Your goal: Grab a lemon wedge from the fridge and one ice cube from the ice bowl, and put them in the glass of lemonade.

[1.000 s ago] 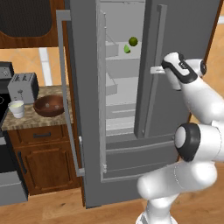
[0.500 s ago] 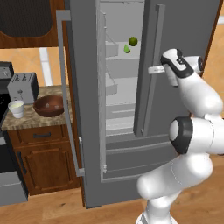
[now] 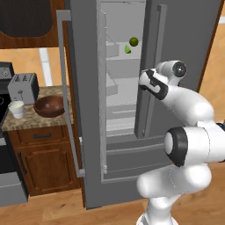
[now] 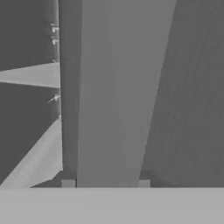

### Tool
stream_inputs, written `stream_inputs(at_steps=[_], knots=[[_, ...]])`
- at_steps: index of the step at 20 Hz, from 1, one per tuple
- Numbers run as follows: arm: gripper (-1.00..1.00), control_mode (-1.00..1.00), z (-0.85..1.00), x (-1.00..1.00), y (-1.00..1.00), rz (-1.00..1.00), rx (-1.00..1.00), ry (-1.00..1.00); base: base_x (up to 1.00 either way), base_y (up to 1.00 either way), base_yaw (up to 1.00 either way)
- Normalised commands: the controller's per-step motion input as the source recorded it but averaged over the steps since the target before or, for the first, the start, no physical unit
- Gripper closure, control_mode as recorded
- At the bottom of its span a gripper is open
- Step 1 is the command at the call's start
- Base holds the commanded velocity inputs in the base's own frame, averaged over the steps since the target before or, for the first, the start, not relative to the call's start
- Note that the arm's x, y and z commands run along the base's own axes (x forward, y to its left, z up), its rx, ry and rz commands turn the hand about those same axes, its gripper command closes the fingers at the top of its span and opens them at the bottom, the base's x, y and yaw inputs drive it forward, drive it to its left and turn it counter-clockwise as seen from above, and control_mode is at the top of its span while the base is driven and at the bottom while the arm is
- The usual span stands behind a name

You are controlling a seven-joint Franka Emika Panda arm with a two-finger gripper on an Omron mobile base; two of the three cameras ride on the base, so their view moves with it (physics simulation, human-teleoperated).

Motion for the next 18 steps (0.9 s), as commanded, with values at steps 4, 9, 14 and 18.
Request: stream_inputs(at_steps=[4, 9, 14, 18], knots=[[1.00, -1.00, 0.31, -0.95, -0.76, -0.35, 0.01, 0.00, 0.00, 0.00, 0.00], [1.00, -1.00, 0.52, -1.00, -1.00, -0.25, 0.08, 0.00, 0.00, 0.00, 0.00], [1.00, -1.00, 0.63, -1.00, -1.00, -0.12, 0.15, 0.00, 0.00, 0.00, 0.00], [1.00, -1.00, 0.63, -1.00, -1.00, -0.09, 0.17, 0.00, 0.00, 0.00, 0.00]])
